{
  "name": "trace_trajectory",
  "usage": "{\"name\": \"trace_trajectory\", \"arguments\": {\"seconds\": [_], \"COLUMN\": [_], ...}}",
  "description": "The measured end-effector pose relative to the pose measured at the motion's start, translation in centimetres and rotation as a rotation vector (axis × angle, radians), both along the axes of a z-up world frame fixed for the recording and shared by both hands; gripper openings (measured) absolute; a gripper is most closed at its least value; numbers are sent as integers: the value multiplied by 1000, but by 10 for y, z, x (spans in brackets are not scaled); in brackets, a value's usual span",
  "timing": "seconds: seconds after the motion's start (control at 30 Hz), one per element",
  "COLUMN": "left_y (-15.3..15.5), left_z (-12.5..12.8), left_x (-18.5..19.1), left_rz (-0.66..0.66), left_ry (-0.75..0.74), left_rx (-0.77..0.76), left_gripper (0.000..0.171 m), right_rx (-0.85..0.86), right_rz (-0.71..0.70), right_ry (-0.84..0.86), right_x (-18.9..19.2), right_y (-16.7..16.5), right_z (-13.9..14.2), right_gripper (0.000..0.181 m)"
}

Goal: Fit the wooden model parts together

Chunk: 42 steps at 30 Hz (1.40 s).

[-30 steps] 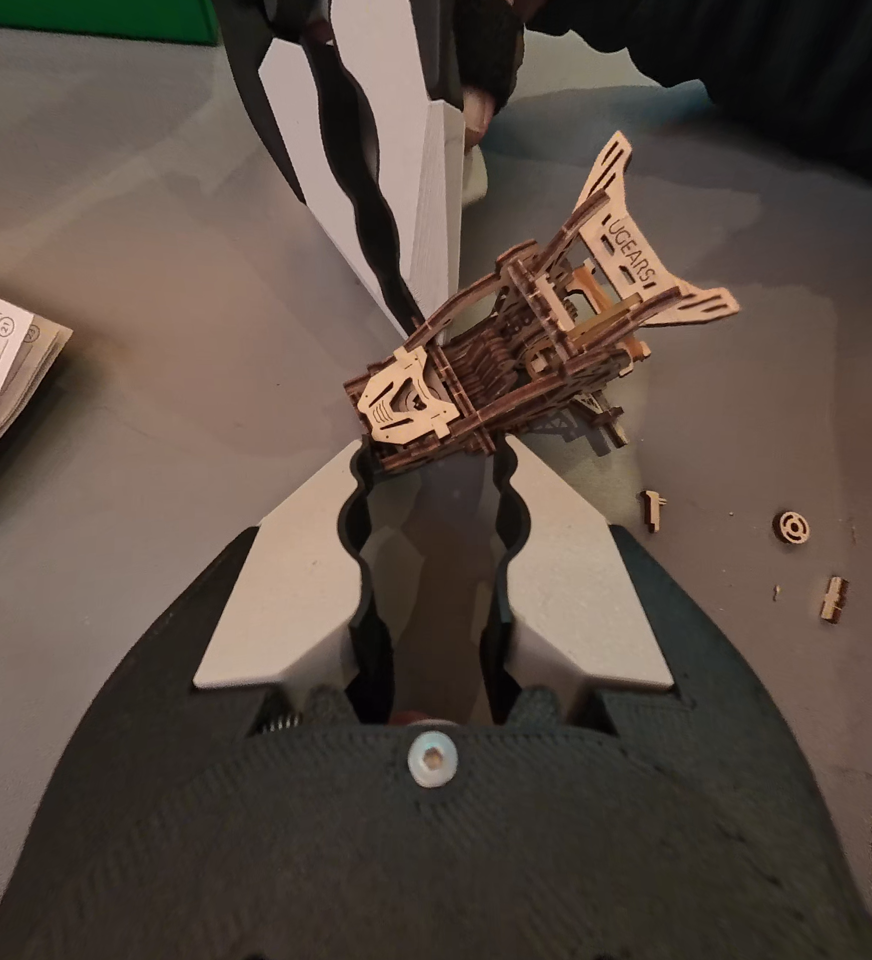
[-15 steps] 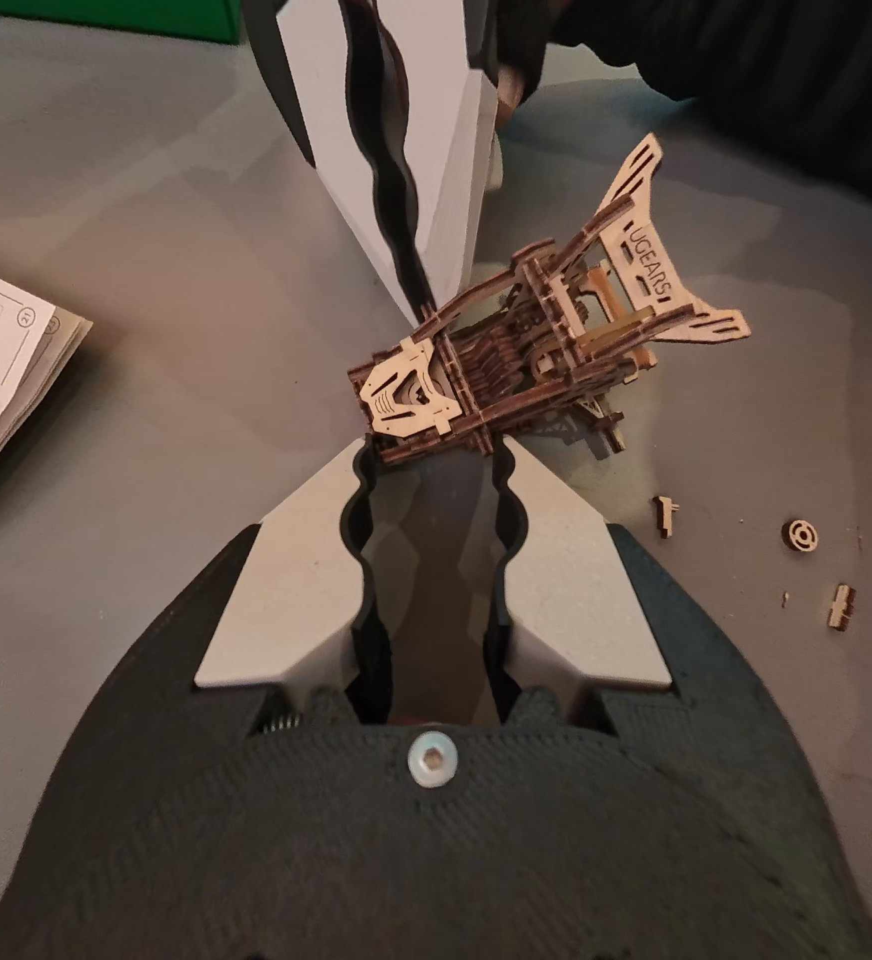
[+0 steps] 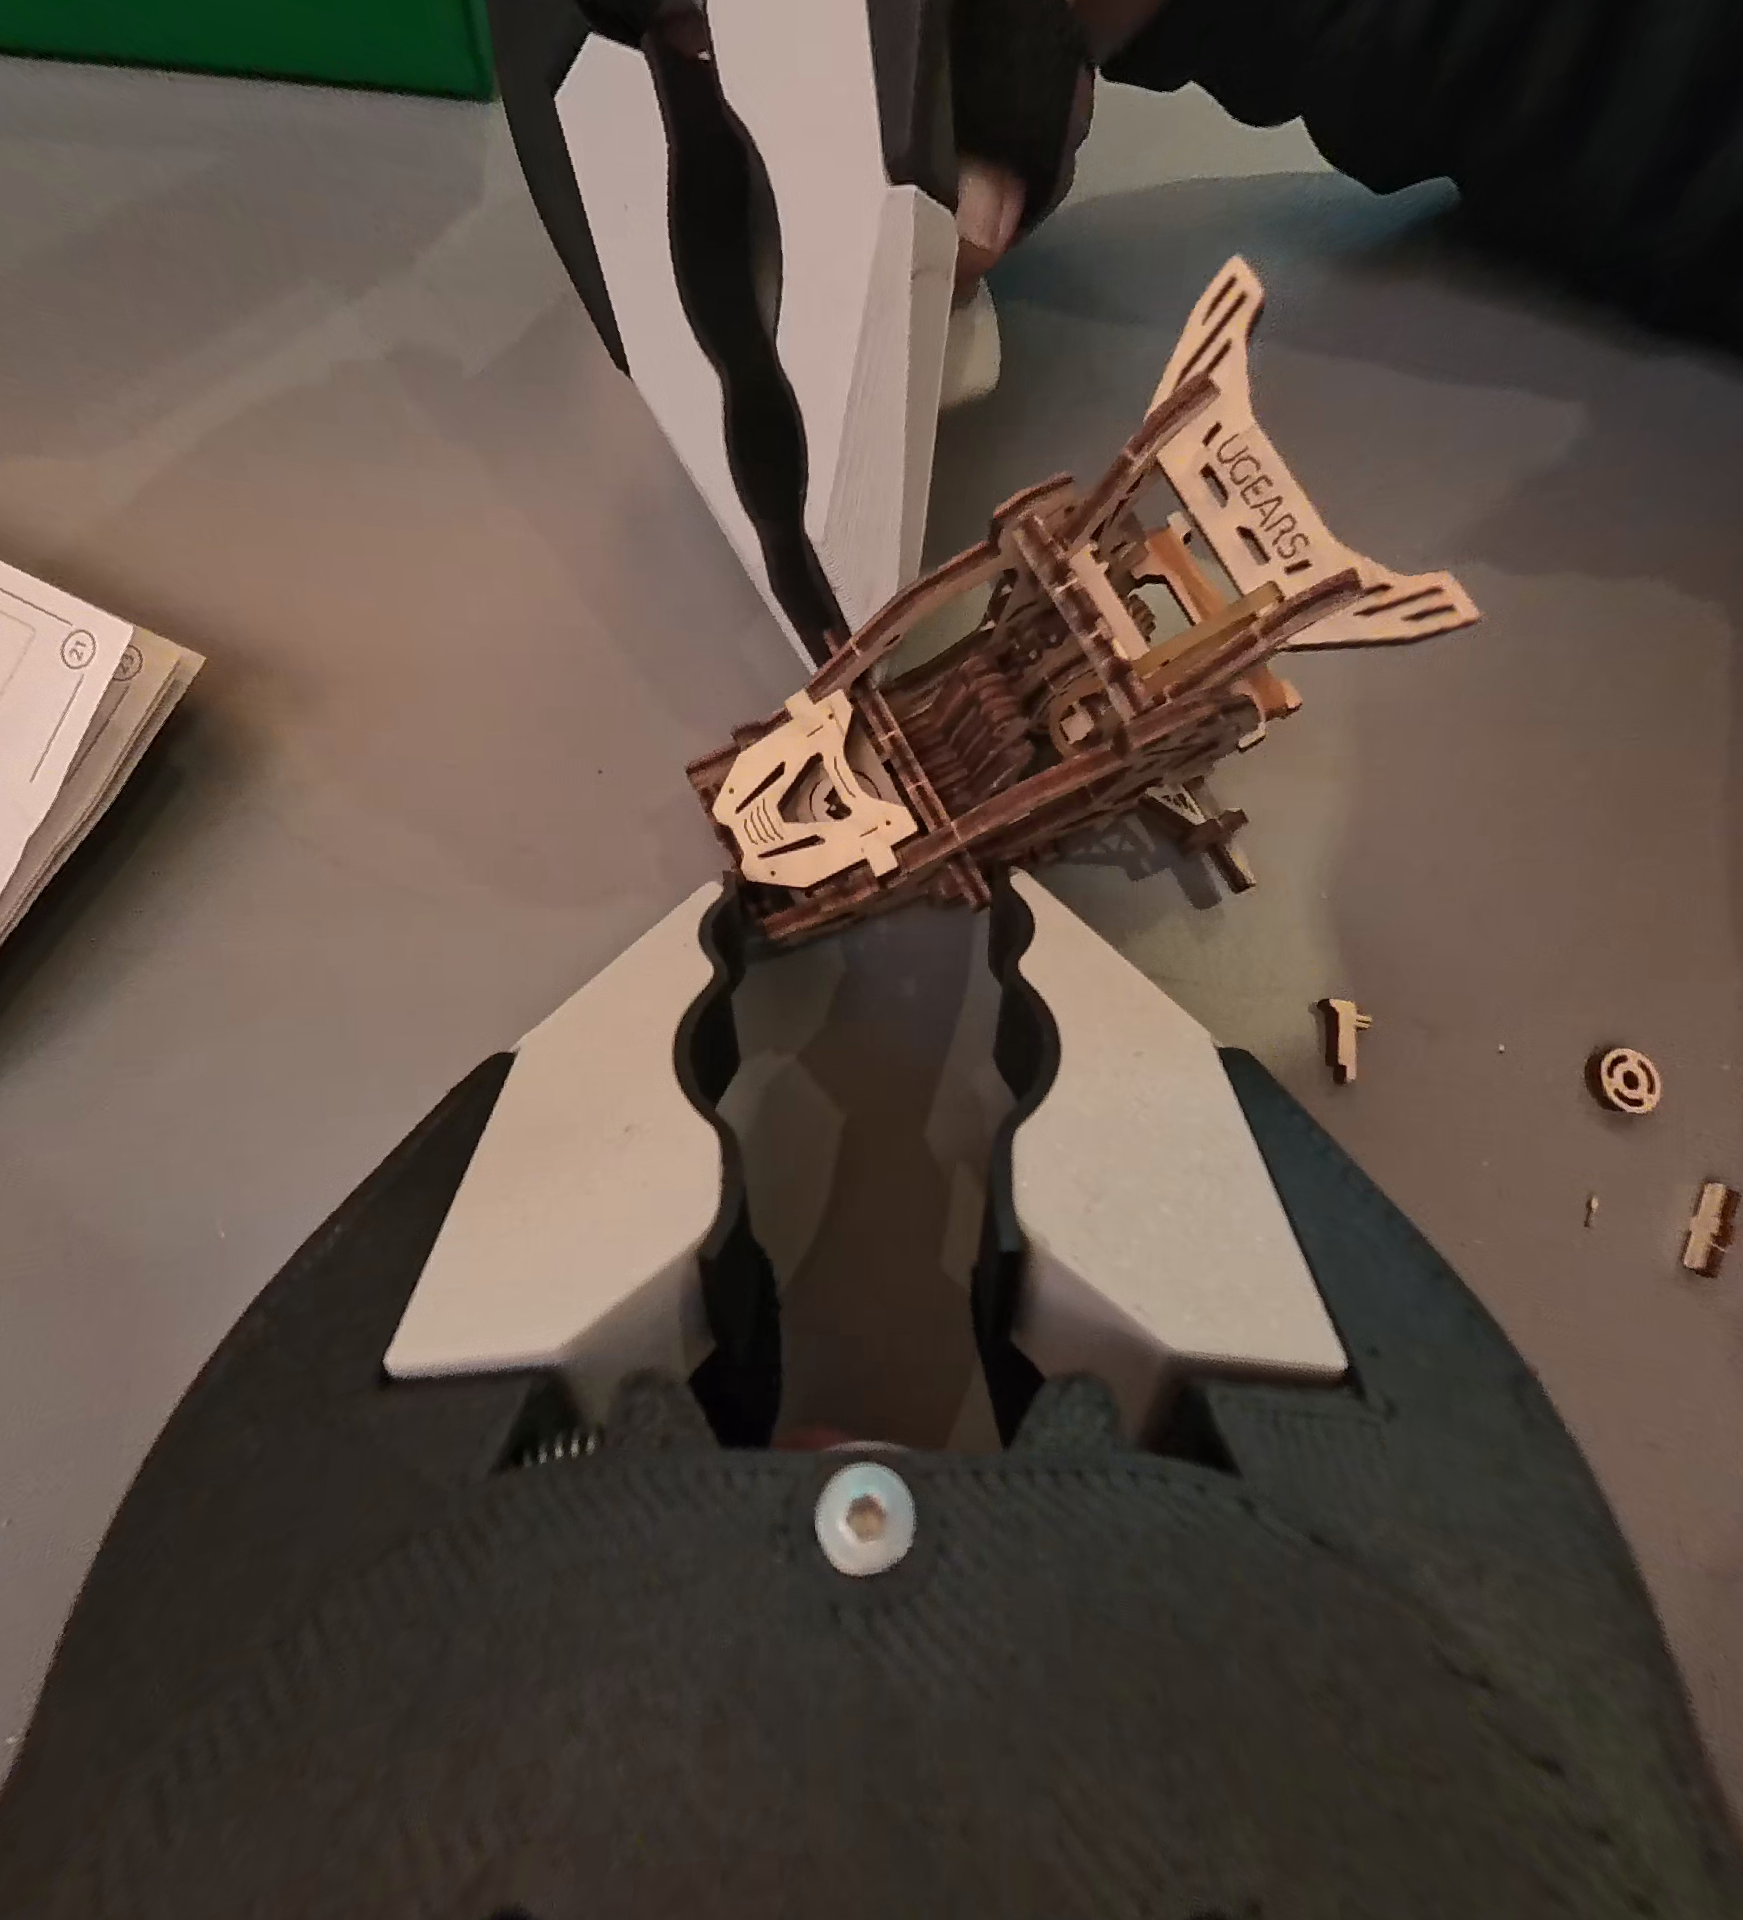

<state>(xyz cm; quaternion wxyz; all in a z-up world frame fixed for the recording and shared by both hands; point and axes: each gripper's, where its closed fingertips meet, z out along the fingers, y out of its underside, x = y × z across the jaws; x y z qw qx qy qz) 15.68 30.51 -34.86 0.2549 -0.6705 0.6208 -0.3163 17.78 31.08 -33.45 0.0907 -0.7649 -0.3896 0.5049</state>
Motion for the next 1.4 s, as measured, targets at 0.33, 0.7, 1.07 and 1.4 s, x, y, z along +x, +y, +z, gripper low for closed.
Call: {"name": "trace_trajectory", "arguments": {"seconds": [0.33, 0.7, 1.07, 1.4], "left_y": [14, -4, 0, 5], "left_z": [11, 14, 13, 13], "left_x": [-22, -18, -20, -21], "left_rz": [185, 219, 237, 278], "left_ry": [-5, -111, -128, -144], "left_rx": [-44, -185, -416, -755], "left_gripper": [69, 0, 0, 0], "right_rx": [44, 105, 117, 31], "right_rz": [-6, -5, -26, -76], "right_ry": [-9, -27, -29, -4], "right_x": [-3, -11, -14, -16], "right_y": [3, 2, 4, 10], "right_z": [-1, 0, 0, 0], "right_gripper": [2, 2, 2, 1]}}
